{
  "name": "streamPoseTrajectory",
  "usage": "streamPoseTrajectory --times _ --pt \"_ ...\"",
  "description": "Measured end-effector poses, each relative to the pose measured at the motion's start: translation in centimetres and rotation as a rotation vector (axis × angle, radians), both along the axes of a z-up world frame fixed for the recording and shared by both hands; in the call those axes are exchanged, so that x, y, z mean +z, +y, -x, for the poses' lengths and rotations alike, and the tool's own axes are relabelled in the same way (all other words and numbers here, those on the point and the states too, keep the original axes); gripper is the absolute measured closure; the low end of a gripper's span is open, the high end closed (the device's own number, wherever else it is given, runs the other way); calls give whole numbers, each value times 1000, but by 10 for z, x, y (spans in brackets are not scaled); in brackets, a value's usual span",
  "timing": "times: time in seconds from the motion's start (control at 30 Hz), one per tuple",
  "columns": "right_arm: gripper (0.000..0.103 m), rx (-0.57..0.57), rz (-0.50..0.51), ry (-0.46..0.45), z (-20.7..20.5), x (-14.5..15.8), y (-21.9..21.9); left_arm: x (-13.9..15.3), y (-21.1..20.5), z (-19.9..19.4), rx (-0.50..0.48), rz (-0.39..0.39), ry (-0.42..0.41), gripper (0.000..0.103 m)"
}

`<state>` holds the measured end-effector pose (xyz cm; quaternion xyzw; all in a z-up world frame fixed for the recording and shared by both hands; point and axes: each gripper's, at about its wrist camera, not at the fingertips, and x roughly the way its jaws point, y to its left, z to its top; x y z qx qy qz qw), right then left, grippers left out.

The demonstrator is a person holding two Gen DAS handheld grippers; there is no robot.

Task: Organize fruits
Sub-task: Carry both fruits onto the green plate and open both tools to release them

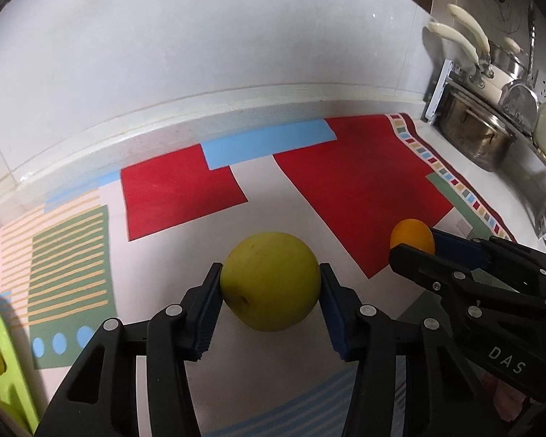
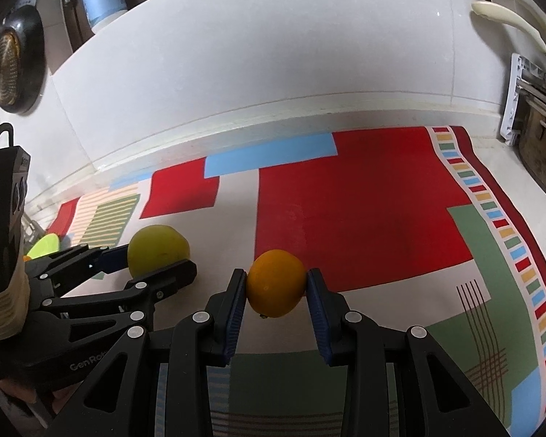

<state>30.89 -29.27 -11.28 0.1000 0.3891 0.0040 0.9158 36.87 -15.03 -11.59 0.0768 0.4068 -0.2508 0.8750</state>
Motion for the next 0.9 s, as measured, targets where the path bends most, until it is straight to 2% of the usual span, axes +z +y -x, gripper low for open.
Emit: streamPoseTrajectory --times 0.43,0.9 --pt "68 77 0 -72 27 37 32 41 43 39 88 40 -68 53" --pt "68 241 15 -137 62 75 109 71 131 101 274 52 -126 53"
